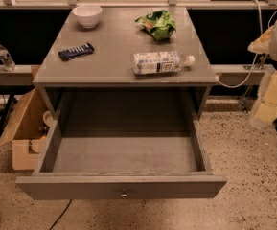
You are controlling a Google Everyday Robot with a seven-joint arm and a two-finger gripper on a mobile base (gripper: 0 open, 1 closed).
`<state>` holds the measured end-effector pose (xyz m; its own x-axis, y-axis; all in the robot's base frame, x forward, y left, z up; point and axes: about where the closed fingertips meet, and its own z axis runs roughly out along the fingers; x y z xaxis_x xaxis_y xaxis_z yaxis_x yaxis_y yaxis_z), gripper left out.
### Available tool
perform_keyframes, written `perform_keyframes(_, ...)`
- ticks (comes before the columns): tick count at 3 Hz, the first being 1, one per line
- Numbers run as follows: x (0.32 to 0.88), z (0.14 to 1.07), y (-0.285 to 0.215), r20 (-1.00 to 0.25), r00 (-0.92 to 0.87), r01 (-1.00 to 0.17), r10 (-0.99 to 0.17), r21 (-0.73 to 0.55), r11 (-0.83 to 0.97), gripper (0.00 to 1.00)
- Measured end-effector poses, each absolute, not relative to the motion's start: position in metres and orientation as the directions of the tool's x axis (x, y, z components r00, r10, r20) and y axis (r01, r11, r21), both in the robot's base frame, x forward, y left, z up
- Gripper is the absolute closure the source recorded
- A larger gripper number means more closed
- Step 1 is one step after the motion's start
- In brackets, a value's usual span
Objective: Place blue plastic bottle into top drawer
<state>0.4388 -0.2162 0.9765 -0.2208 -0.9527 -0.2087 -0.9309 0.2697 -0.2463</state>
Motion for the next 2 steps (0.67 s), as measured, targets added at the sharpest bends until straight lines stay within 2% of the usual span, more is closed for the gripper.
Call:
perform_keyframes(1,0.441,0.977,-0.215,-0.214,-0.218,-0.931,-0.952,-0.247,0.269,0.00)
perform_keyframes(2,0.510,0.961,-0.157,-0.290,-0.106,-0.957,-0.951,-0.230,0.177,0.00)
